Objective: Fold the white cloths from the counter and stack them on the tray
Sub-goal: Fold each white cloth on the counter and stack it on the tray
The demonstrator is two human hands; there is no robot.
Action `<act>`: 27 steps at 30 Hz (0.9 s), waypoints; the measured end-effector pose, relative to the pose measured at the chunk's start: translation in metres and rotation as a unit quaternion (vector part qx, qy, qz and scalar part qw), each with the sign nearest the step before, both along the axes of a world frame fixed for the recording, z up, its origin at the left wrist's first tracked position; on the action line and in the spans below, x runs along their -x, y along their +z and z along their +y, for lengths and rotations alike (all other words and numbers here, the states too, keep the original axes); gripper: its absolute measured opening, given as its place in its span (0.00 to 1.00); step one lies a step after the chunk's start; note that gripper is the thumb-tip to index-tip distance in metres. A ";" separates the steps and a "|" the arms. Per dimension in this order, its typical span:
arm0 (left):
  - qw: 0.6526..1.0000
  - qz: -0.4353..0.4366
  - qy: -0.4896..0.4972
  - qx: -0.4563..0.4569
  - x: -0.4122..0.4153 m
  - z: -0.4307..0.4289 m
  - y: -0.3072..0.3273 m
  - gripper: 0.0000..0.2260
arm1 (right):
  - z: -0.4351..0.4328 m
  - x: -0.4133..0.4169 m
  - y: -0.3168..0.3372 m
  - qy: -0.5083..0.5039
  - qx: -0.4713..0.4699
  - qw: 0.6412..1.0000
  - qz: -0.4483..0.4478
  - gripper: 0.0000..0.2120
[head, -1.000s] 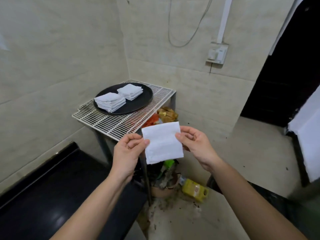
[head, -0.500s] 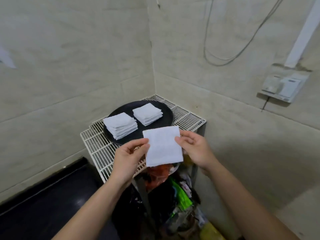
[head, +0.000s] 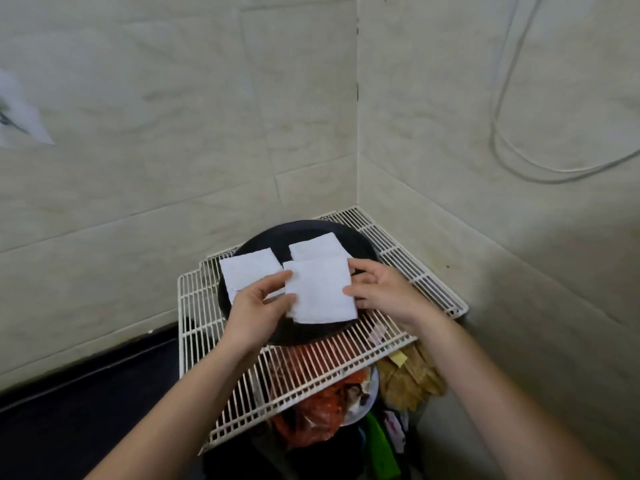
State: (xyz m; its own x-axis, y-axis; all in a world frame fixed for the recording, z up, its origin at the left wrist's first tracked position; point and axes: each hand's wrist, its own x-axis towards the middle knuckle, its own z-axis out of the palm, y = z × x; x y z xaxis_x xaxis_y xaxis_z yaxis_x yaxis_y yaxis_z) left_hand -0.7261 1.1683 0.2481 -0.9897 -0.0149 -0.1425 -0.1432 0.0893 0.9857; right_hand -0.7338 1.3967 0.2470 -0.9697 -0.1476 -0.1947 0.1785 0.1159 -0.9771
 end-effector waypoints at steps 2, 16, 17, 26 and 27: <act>1.000 -0.020 0.016 0.002 0.021 0.005 0.000 0.13 | 0.003 0.021 -0.001 -0.025 -0.007 1.000 -0.009 0.24; 0.995 -0.064 0.024 0.072 0.138 0.020 -0.019 0.20 | -0.008 0.145 -0.016 -0.121 -0.076 0.989 -0.032 0.23; 0.994 -0.064 0.020 0.087 0.140 0.021 -0.021 0.20 | -0.009 0.148 -0.018 -0.122 -0.083 0.988 -0.034 0.23; 0.980 -0.056 0.001 0.191 0.142 0.022 -0.024 0.19 | -0.002 0.152 -0.030 -0.140 -0.075 0.987 -0.036 0.22; 0.980 -0.057 0.000 0.193 0.142 0.023 -0.024 0.19 | -0.001 0.152 -0.031 -0.141 -0.078 0.986 -0.036 0.22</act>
State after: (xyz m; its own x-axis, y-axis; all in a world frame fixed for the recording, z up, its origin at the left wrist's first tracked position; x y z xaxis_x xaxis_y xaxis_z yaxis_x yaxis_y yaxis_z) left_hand -0.8682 1.1908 0.2236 -0.9675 -0.0900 -0.2363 -0.2511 0.4512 0.8564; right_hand -0.8861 1.3953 0.2158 -0.9509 0.1631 -0.2632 0.2930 0.1991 -0.9352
